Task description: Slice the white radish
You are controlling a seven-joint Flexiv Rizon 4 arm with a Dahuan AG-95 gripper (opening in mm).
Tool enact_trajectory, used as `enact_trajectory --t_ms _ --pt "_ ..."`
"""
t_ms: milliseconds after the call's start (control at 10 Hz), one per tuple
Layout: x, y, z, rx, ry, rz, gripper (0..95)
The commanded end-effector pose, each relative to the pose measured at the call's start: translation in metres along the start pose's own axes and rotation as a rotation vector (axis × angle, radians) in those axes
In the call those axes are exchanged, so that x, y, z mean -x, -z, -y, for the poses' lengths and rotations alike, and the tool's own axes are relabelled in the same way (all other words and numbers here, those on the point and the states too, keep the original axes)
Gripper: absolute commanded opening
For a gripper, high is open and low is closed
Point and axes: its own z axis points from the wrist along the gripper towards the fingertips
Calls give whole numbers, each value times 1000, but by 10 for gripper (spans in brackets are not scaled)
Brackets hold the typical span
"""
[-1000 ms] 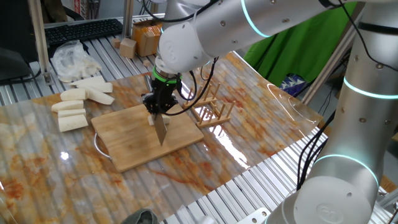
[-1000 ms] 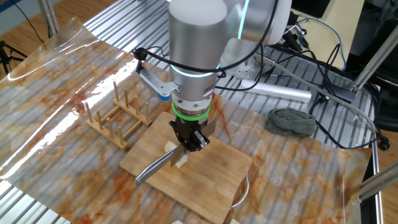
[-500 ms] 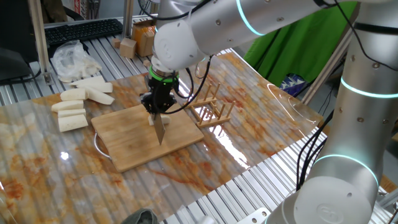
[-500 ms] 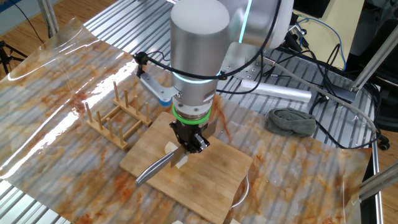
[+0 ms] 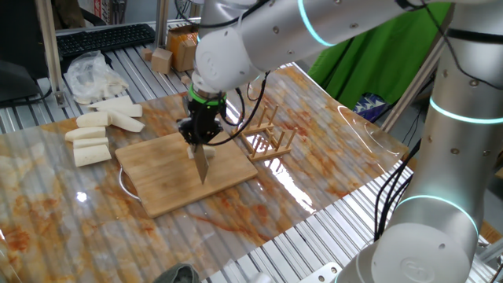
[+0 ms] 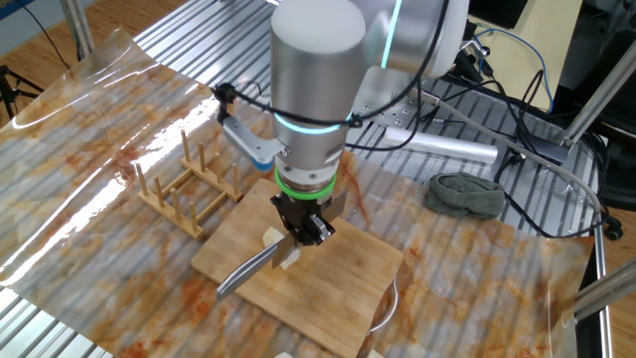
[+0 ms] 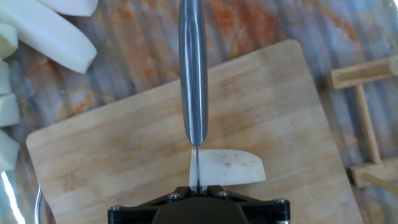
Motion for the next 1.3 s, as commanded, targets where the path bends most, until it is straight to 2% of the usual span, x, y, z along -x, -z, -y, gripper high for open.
enact_trajectory --t_ms 100,400,500,600,700,800,900,1100,1300 --pt "-2 4 2 -1 -3 -13 0" --pt "-1 -12 -2 -9 -13 -4 0" --pt "-2 -28 -5 -16 -18 -8 0" --pt "-3 -33 -6 -25 -15 -4 0" --pt "-3 -45 -8 -10 -25 11 0" --pt "-2 -50 -8 -15 -22 11 0" --pt "-1 -53 -7 -30 -16 2 0" --pt "-1 -58 -7 -18 -21 3 0" --pt "-1 -55 -7 -18 -16 -6 0"
